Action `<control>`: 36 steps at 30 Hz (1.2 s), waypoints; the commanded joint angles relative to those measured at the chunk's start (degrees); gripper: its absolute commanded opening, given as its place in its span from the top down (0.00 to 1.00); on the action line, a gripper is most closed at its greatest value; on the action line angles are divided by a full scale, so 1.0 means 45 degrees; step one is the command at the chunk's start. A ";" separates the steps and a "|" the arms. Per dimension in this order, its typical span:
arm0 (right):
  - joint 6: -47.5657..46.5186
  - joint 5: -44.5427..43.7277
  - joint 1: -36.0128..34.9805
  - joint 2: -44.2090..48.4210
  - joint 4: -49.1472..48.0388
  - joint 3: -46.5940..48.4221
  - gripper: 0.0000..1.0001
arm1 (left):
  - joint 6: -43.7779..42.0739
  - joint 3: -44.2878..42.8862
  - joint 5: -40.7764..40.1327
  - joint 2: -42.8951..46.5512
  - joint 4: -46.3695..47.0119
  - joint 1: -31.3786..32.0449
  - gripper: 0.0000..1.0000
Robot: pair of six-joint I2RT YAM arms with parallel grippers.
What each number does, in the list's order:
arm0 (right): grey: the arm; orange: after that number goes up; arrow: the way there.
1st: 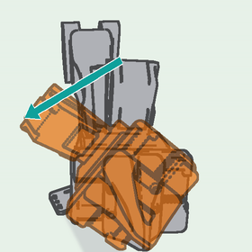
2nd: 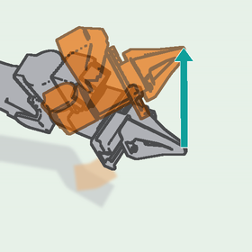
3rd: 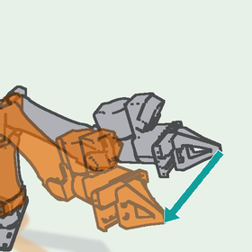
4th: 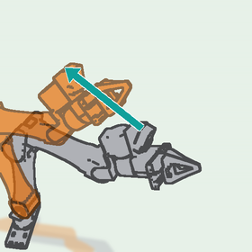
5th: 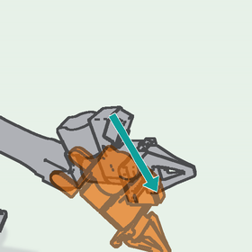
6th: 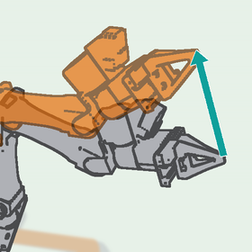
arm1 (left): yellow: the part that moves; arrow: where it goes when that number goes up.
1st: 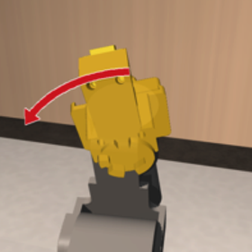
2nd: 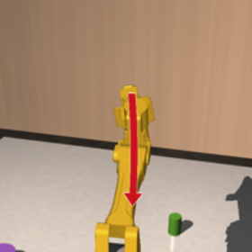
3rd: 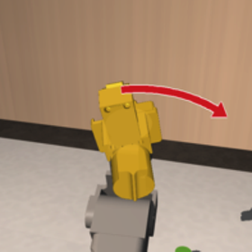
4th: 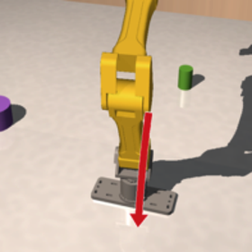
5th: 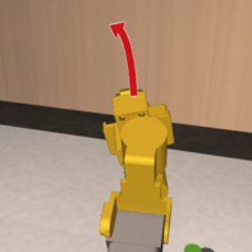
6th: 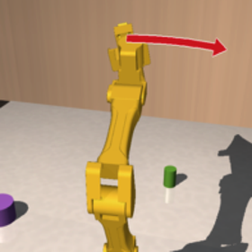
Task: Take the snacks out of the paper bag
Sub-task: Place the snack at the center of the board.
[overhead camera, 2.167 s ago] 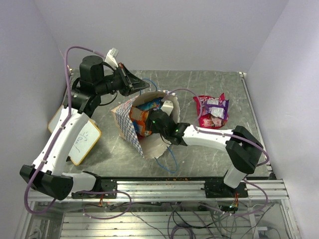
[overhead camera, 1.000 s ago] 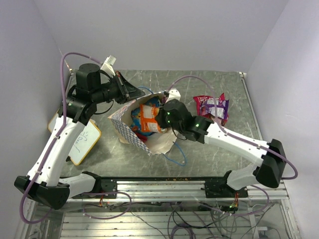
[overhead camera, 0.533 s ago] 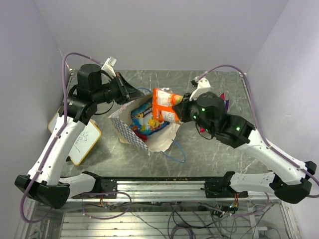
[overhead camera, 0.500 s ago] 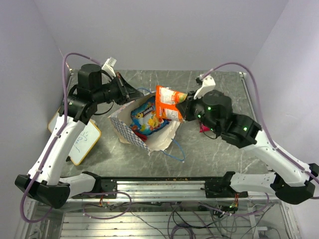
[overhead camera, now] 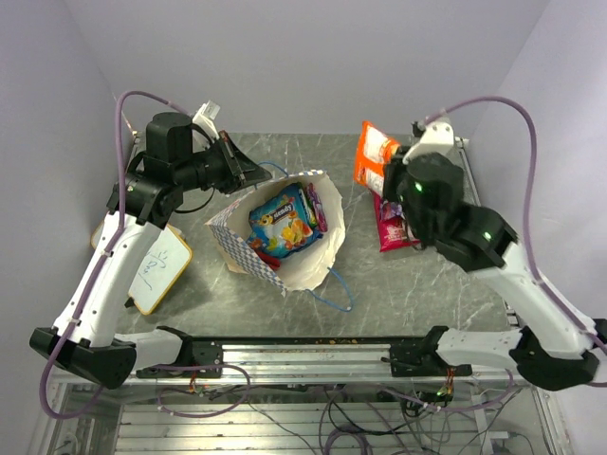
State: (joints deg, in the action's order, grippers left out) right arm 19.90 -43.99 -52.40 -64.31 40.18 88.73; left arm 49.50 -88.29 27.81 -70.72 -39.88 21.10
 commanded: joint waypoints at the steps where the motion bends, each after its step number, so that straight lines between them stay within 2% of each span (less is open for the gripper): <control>1: 0.0757 -0.0284 0.2628 -0.1598 0.0344 0.0311 1.00 | 0.0089 -0.0408 0.0179 0.0090 0.0017 0.0094 0.93; 4: 0.1555 0.1055 0.4264 -0.1816 -0.0625 -0.0423 1.00 | 0.0489 -0.0435 0.0302 0.0095 0.0198 0.0095 0.93; 11: 0.3635 0.5517 0.8175 -0.2420 -0.2810 -0.2099 1.00 | 0.1177 -0.0122 0.0262 0.0325 0.0806 0.0095 0.93; 15: 0.4513 0.7544 0.9791 -0.2568 -0.4758 -0.3455 1.00 | 0.1012 -0.0348 0.0278 0.0171 0.0534 0.0096 0.93; 19: 0.5692 0.9283 1.1398 -0.3217 -0.6179 -0.4731 1.00 | 0.1436 0.0022 0.0517 0.0149 0.1139 0.0096 0.93; 26: 0.6124 1.0296 1.2653 -0.4626 -0.7977 -0.6419 1.00 | 0.1052 -0.0523 0.0519 -0.0242 0.0586 0.0096 0.93; 28: 0.6075 1.0193 1.2957 -0.4736 -0.8686 -0.7549 1.00 | 0.0984 -0.0573 0.0567 -0.0313 0.0524 0.0093 0.93; 31: 0.6484 1.1087 1.3716 -0.4806 -0.9645 -0.9153 1.00 | 0.0975 -0.0560 0.0625 -0.0339 0.0498 0.0086 0.93; 36: 0.6094 1.1164 1.3871 -0.4570 -0.9841 -1.0447 1.00 | 0.0848 -0.0546 0.0650 -0.0384 0.0348 0.0093 0.93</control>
State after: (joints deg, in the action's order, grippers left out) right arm 48.42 4.62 9.58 -85.84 -2.35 45.74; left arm 54.22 -88.49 28.29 -72.66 -38.74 21.10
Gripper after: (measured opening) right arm 0.073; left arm 0.075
